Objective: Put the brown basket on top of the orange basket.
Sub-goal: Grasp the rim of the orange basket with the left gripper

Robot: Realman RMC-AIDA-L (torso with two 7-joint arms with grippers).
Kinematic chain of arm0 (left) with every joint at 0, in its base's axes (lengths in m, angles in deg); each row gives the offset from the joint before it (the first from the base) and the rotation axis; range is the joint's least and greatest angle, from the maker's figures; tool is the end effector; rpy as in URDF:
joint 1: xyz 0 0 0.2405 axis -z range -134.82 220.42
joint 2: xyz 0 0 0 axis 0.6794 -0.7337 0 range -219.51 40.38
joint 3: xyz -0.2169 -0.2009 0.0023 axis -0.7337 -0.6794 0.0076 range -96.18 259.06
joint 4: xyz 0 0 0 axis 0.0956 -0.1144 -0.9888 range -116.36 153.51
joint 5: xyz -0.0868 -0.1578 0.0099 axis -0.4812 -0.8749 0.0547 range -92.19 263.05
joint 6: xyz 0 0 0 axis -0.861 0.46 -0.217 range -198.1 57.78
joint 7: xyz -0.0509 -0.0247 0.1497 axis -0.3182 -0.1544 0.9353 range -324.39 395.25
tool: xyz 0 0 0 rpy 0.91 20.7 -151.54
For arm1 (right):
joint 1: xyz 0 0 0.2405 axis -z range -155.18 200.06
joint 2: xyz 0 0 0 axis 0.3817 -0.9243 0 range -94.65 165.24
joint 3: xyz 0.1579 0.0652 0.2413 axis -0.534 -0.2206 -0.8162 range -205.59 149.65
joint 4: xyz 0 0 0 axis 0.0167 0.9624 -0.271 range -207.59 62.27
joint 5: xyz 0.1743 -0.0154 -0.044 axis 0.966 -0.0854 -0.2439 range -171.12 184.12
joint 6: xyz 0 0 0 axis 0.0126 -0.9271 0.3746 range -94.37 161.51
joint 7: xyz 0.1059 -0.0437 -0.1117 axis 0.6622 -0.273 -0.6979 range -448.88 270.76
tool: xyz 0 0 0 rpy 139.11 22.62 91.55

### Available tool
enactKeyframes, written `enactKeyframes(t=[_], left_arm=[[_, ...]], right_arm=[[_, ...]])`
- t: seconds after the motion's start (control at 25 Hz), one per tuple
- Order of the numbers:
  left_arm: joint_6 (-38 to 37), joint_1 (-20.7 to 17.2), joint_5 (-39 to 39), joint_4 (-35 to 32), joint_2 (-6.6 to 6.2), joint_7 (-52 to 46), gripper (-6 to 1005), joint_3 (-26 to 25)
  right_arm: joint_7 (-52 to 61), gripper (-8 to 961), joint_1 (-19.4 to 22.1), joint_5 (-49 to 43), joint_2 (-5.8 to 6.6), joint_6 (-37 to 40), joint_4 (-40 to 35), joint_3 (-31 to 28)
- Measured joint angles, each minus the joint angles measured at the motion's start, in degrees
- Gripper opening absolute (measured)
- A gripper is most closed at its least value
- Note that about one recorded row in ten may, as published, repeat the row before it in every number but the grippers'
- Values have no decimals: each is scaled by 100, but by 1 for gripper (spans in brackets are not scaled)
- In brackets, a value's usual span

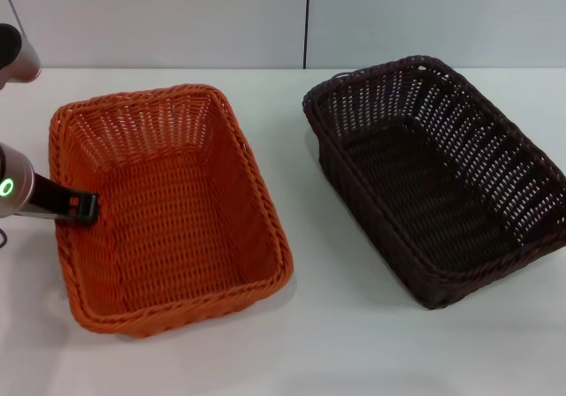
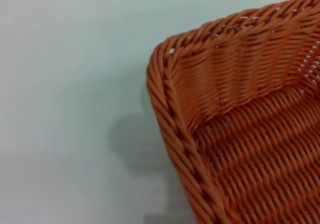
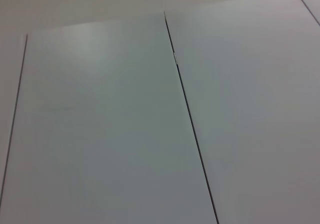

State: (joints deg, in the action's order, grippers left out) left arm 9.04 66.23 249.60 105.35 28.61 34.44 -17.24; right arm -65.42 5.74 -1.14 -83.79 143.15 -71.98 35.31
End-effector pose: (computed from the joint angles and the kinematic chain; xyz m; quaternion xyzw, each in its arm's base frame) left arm -0.2839 0.3471 0.0135 -0.7359 -0.5400 0.1187 0.3909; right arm 0.3372 0.2485 0.0767 -0.5244 0.1046 0.5017 0.6800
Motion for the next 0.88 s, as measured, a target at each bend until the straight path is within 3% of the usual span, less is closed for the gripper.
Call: enactKeyframes(t=[0.24,0.88], left_arm=[[-7,-37,33,10,-9,44,242,22],[-334,-585,45,1042,-11,661,234,121]], right_arm=[[0,816,-12,0,0,8,-7,0],[10,817,-114,-55,-8,-44,15,12]])
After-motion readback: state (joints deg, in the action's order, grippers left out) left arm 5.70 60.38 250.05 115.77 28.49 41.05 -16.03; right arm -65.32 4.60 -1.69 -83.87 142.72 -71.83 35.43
